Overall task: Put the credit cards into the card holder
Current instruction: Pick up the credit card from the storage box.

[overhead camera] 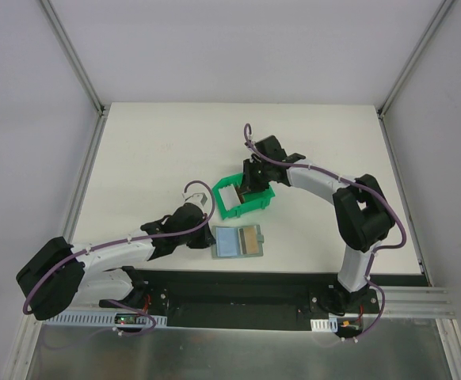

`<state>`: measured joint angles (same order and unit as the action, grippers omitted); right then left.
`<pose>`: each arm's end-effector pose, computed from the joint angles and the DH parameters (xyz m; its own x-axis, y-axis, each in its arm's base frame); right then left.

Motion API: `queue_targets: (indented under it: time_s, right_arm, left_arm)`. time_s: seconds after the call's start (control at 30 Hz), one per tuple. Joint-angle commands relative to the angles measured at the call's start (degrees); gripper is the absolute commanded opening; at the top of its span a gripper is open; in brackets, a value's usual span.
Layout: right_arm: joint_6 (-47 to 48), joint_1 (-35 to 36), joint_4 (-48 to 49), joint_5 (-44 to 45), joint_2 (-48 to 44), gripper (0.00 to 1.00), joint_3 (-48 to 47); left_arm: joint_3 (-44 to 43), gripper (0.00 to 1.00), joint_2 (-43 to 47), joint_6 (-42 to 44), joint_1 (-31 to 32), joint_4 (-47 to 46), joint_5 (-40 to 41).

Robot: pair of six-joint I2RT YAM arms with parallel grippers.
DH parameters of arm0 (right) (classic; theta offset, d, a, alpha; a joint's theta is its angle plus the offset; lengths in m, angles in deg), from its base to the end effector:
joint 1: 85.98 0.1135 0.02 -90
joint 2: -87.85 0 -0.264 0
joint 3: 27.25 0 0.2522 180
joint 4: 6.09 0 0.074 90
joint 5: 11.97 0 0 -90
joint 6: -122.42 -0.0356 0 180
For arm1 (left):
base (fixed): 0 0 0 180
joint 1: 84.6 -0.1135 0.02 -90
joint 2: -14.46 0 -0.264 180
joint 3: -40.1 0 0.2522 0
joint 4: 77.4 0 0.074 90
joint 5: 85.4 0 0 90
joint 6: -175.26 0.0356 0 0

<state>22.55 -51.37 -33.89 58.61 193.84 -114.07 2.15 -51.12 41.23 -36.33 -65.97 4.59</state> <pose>0.3261 0.2394 0.2058 -0.7166 -0.2981 -0.6306 -0.6086 0.7089 0.3564 0.1460 -0.1637 0.1679 -0.8203 -0.1245 -0.5582 0.2451 0.8053 -0.5398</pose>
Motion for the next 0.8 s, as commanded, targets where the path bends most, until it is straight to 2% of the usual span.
queue_targets:
  time_s: [0.0, 0.2, 0.5, 0.67, 0.77]
  right_arm:
    - [1.08, 0.19, -1.16, 1.93, -0.44, 0.11, -2.09]
    - [2.13, 0.54, -2.65, 3.07, 1.23, 0.10, -2.97]
    - [2.84, 1.51, -4.24, 4.65, 3.60, 0.17, -4.99]
    - [3.89, 1.78, -5.55, 7.80, 1.85, 0.03, -5.34]
    - [5.47, 1.86, -7.05, 11.93, -1.92, 0.00, -5.25]
  left_arm:
    - [-1.39, 0.00, -0.34, 0.88, -0.46, -0.57, -0.96]
    - [-1.57, 0.00, -0.60, 0.96, -0.46, -0.57, -1.13]
    - [-1.57, 0.00, -0.69, 1.05, -0.46, -0.57, -1.13]
    - [-1.39, 0.00, -0.43, 1.05, -0.46, -0.57, -1.04]
    - [-1.30, 0.00, -0.42, 1.14, -0.46, -0.57, -1.13]
